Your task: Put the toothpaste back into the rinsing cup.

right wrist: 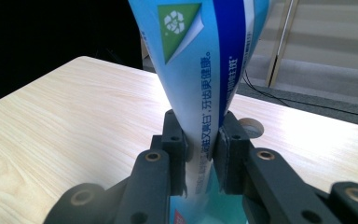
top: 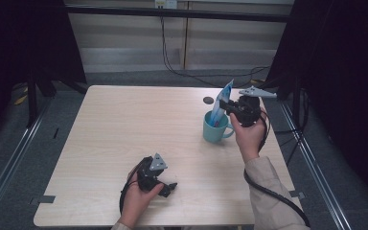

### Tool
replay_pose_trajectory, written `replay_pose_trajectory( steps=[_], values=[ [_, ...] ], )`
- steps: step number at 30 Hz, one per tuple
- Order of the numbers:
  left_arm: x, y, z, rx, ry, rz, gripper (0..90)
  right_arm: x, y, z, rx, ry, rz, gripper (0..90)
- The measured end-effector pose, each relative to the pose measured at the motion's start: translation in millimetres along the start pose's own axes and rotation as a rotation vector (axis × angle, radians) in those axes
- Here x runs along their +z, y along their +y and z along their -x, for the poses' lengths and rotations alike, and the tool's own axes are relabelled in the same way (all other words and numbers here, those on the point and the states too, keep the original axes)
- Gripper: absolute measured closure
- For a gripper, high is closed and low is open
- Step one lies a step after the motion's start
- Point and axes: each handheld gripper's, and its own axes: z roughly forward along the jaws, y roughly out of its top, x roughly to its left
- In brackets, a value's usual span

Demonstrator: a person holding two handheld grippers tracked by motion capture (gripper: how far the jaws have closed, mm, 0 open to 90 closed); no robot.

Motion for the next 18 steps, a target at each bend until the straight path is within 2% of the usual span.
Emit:
replay_pose_trajectory(
  steps=[10, 18],
  values=[
    [-0.1, 0.0, 0.1, -0.002, 0.000, -0.001, 4.0, 8.9, -12.0, -3.5, -0.004, -0.001, -0.018, 76.1],
    [0.0, 0.0, 0.1, -0.002, 0.000, -0.001, 4.0, 11.4, -19.3, 1.4, 0.033, 0.003, -0.022, 76.0]
  ],
)
